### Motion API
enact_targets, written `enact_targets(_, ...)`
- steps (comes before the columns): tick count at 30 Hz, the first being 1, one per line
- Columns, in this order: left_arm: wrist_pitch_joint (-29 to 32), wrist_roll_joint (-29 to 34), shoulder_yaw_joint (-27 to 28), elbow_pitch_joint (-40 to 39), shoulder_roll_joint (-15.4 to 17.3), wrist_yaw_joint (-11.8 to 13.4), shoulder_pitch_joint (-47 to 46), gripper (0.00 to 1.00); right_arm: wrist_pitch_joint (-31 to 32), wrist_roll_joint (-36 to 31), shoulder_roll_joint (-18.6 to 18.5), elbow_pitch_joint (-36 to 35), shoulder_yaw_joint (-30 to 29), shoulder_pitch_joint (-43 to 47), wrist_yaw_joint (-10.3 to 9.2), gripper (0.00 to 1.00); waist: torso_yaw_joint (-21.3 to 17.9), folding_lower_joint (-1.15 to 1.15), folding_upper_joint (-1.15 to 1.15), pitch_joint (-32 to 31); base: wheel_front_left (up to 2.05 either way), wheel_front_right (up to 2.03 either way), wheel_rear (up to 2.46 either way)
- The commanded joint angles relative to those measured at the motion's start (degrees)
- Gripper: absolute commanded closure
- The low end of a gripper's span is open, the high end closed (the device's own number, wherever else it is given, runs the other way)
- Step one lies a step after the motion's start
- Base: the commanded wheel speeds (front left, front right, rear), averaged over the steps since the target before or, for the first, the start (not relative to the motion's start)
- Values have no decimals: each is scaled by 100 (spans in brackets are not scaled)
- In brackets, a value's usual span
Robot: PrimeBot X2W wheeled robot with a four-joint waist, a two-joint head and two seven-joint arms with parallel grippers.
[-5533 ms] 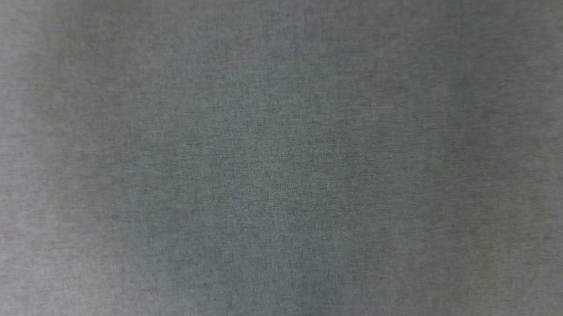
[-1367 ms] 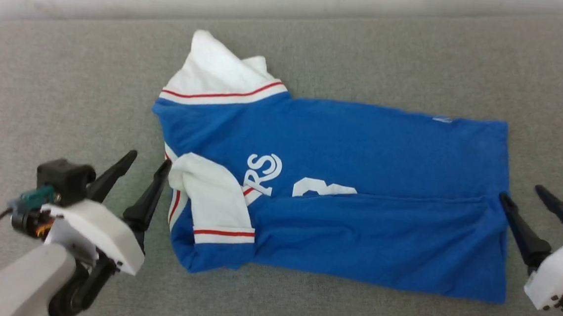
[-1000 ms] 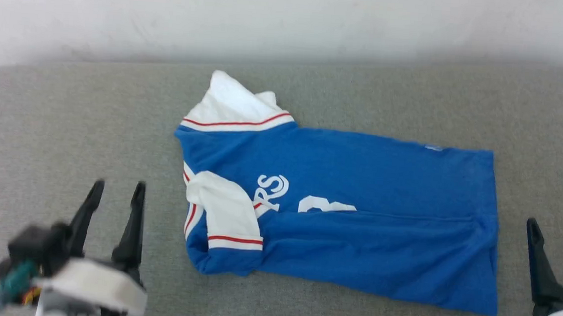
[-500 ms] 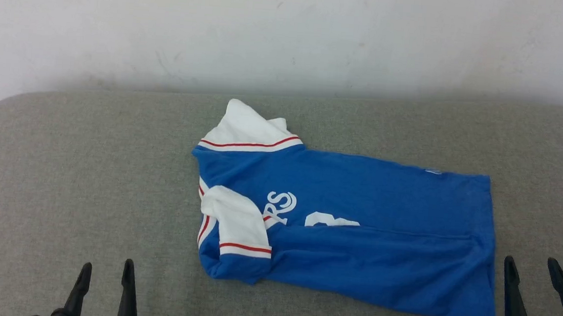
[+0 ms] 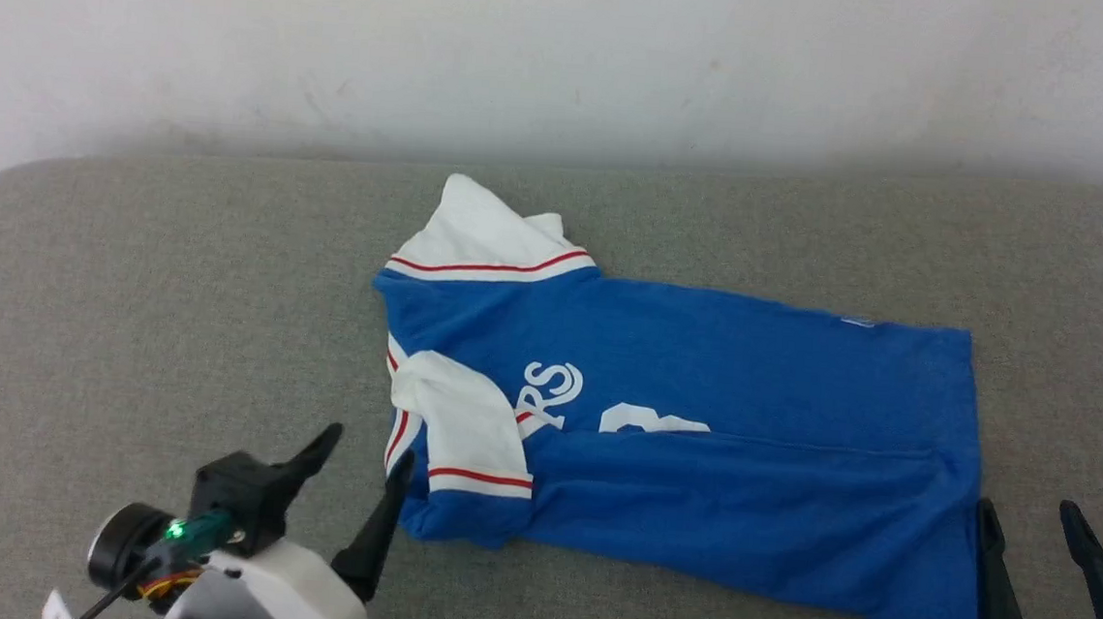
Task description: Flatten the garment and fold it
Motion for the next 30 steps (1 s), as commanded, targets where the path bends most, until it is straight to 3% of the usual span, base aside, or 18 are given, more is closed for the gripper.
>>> enact_targets(1, 360, 27, -191, -31, 27, -144, -269, 0, 19, 32, 19, 4, 23, -99, -5, 0, -3, 0, 0, 184, 0, 0, 0)
enact_targets(6, 932, -10, -457, 21, -157, -203, -688, 0, -1, 68, 20, 117, 127, -231, -5, 0, -70, 0, 0, 518, 0, 0, 0)
enact_targets(14, 1016, -38, -613, 625, -612, -5, -888, 0, -55, 68, 20, 328, 157, -400, -5, 0, -57, 0, 0, 899, 0, 0, 0)
enact_targets(27, 1157, 73, -461, 1248, -675, 522, -868, 0, -8, -3, -4, 413, 242, -636, -5, 0, 147, 0, 0, 1122, 0, 0, 0)
enact_targets(30, 1128, -1, -419, 1324, -687, 541, -805, 0, 13, 14, -24, 417, 264, -649, -5, 0, 182, 0, 0, 1155, 0, 0, 0)
